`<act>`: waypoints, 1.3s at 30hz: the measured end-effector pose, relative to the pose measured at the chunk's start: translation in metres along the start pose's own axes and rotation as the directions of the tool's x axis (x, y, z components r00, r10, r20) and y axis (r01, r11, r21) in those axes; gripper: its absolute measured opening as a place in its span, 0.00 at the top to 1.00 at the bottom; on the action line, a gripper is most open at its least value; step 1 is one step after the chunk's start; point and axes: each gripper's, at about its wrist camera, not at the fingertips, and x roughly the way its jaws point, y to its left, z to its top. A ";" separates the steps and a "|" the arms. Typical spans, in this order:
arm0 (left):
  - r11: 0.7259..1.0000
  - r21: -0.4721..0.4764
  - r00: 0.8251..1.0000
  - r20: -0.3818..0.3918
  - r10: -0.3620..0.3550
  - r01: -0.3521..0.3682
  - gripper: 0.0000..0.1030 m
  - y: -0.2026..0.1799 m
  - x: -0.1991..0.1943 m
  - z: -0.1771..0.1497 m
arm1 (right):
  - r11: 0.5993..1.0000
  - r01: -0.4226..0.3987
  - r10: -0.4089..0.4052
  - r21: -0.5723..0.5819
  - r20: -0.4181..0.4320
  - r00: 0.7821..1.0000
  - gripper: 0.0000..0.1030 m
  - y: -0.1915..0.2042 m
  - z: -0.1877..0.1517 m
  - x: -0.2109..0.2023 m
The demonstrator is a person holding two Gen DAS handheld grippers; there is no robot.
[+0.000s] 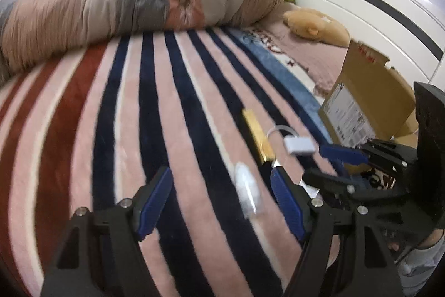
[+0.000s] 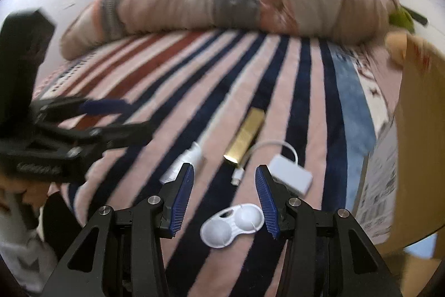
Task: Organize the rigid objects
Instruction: 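Grasp the clear spray bottle with the left gripper while the right gripper grasps the white lens case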
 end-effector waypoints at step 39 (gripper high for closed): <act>0.999 -0.044 0.999 -0.046 0.006 -0.008 0.79 -0.006 0.026 -0.016 | 0.984 -0.039 0.030 -0.173 -0.055 0.998 0.44 0.005 -0.046 0.008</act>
